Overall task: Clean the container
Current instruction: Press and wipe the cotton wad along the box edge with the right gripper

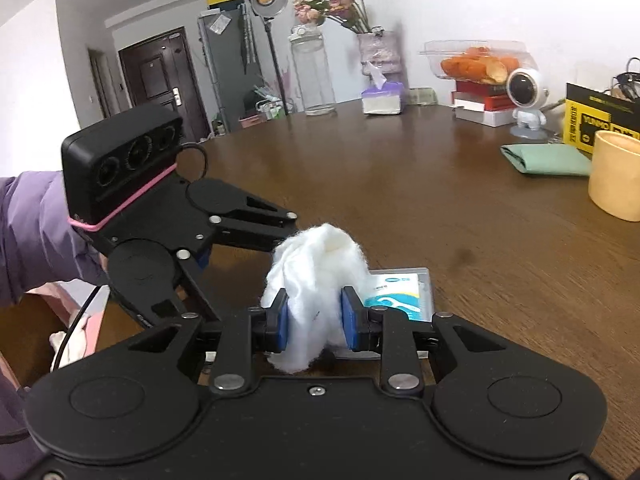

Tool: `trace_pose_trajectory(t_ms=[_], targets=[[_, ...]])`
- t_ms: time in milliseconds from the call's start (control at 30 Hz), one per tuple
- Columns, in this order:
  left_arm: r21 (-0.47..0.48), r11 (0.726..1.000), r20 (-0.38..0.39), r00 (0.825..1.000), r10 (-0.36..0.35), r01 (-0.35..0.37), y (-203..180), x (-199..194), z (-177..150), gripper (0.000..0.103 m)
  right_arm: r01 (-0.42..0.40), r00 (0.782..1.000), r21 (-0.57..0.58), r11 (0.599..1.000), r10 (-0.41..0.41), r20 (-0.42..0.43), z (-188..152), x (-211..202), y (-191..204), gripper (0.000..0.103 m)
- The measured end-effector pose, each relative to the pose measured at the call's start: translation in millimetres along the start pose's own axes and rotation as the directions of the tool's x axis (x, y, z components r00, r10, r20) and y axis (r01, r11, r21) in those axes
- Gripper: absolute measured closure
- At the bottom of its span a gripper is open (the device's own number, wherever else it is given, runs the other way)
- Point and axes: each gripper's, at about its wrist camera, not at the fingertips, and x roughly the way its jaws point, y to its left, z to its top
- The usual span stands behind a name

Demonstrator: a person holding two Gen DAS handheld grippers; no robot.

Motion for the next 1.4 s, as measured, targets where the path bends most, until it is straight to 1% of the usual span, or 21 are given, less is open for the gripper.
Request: trace_pose_trajectory(t_ms=[100,133,200,300,333,433,567,600,633,700,733,800,867,900,967,1033,1067,1133,1200,1300,1400], targets=[[0.000,1.000,0.000,1.000,0.000,0.000,0.0,0.0,0.1,0.045,0.025,1.000,0.009,1.000,-0.025,0.004,-0.2,-1.5,-3.3,0.074],[0.000,1.000,0.000,1.000,0.000,0.000,0.0,0.0,0.1,0.045,0.009,1.000,0.019,1.000,-0.009,0.004,-0.1,-1.6,-4.5,0.074],[0.002,1.000,0.000,1.000,-0.001,0.001,0.0,0.0,0.1,0.045,-0.043,0.999,-0.006,0.999,0.043,-0.004,-0.3,0.9,2.2,0.074],[0.003,1.000,0.000,1.000,-0.002,0.002,-0.1,0.1,-0.1,0.045,-0.043,0.999,-0.033,0.999,0.043,-0.010,-1.0,2.8,7.7,0.074],[0.002,1.000,0.000,1.000,-0.002,0.002,0.0,0.1,-0.1,0.045,-0.040,0.999,-0.039,0.998,0.040,-0.011,-1.2,3.1,8.8,0.075],[0.002,1.000,0.000,1.000,-0.003,0.003,0.1,0.3,0.0,0.045,0.037,0.999,0.006,0.999,-0.038,0.008,-0.8,-2.5,-3.2,0.074],[0.005,1.000,-0.004,1.000,0.006,-0.006,-1.0,-0.5,-0.1,0.045,-0.048,0.999,-0.023,0.999,0.048,0.000,-1.4,-0.7,4.9,0.074],[0.006,1.000,-0.005,1.000,0.009,-0.009,-1.4,-0.8,-0.2,0.045,-0.058,0.998,-0.042,0.997,0.058,-0.005,-2.5,0.7,9.0,0.075],[0.007,1.000,-0.007,1.000,0.013,-0.012,-1.8,-1.1,-0.2,0.045,-0.066,0.998,-0.057,0.996,0.066,-0.009,-3.4,1.9,12.4,0.074],[0.009,1.000,-0.009,1.000,0.019,-0.019,-2.5,-1.7,-0.3,0.045,-0.059,0.998,-0.037,0.998,0.059,-0.010,-3.7,1.8,7.7,0.076],[0.010,1.000,-0.011,1.000,0.022,-0.022,-2.9,-2.0,-0.3,0.044,-0.046,0.999,-0.029,0.999,0.046,-0.006,-3.3,1.4,5.5,0.076],[0.013,1.000,-0.013,0.999,0.029,-0.029,-3.6,-2.6,-0.3,0.038,-0.021,1.000,-0.013,1.000,0.021,0.001,-2.6,0.5,1.2,0.076],[0.015,0.999,-0.016,0.999,0.035,-0.035,-4.4,-3.2,-0.4,0.036,-0.020,1.000,-0.013,1.000,0.020,0.003,-2.9,0.6,1.9,0.076],[0.016,0.999,-0.017,0.999,0.038,-0.038,-4.8,-3.5,-0.4,0.033,-0.018,1.000,-0.016,1.000,0.018,0.003,-2.7,0.8,2.5,0.076],[0.005,0.999,-0.020,0.999,0.034,-0.034,-5.7,-7.7,-4.0,0.032,-0.018,1.000,-0.017,1.000,0.018,0.004,-2.9,1.2,2.6,0.076],[-0.001,1.000,-0.019,0.999,0.028,-0.028,-6.7,-10.7,-6.4,0.033,-0.013,1.000,-0.022,1.000,0.013,0.003,-2.7,0.9,3.5,0.076],[0.001,1.000,-0.016,1.000,0.025,-0.025,-7.3,-11.1,-6.5,0.038,-0.009,1.000,-0.026,1.000,0.009,0.003,-2.7,0.9,4.6,0.076],[-0.004,1.000,-0.012,1.000,0.019,-0.019,-6.9,-10.9,-6.2,0.040,-0.003,1.000,-0.033,0.999,0.004,0.002,-2.1,0.5,5.8,0.076],[-0.021,1.000,-0.014,1.000,0.016,-0.016,-3.9,-9.7,-5.0,0.045,-0.005,1.000,-0.030,1.000,0.006,0.002,-1.8,0.2,5.1,0.076],[-0.029,0.999,-0.013,1.000,0.022,-0.023,-2.8,-8.8,-4.0,0.047,-0.003,1.000,-0.030,1.000,0.003,0.002,-1.3,-0.5,5.2,0.076],[-0.028,0.999,-0.012,0.999,0.043,-0.044,-4.6,-8.7,-3.7,0.047,0.004,1.000,-0.021,1.000,-0.003,0.016,-0.1,-4.0,3.5,0.075]])
